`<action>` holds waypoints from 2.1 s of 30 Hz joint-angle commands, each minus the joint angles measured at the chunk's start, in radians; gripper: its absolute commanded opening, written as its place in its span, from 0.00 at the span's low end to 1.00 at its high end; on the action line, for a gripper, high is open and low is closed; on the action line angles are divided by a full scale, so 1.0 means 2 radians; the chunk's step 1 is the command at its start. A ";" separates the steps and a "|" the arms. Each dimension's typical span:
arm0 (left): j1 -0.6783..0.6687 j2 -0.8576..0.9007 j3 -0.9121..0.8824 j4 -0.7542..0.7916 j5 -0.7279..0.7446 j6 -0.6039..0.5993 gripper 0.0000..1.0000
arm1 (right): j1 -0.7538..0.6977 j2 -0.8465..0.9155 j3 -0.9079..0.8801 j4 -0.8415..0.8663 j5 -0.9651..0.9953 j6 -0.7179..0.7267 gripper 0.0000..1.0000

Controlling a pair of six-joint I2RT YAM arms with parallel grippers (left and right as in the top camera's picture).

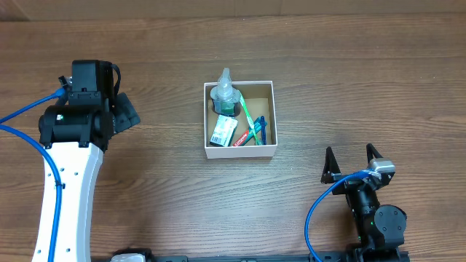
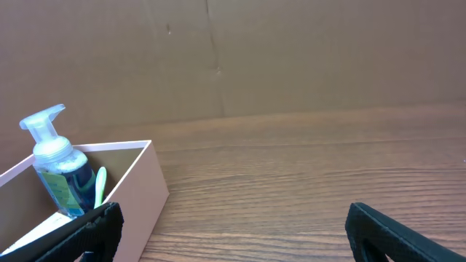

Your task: Pack container

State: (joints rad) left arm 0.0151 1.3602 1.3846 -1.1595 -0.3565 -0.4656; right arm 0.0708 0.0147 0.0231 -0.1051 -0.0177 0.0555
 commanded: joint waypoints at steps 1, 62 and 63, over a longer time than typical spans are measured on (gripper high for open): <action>0.002 -0.014 0.006 0.001 -0.007 -0.005 1.00 | -0.005 -0.006 -0.004 0.003 0.004 -0.002 1.00; 0.003 -0.678 -0.663 0.490 0.188 0.206 1.00 | -0.005 -0.006 -0.004 0.003 0.004 -0.002 1.00; 0.003 -0.678 -0.669 0.493 0.188 0.211 1.00 | -0.005 -0.006 -0.004 0.003 0.004 -0.002 1.00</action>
State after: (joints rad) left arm 0.0151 0.0132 0.0917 -0.1864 -0.0006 -0.1120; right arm 0.0658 0.0128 0.0219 -0.1047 -0.0181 0.0551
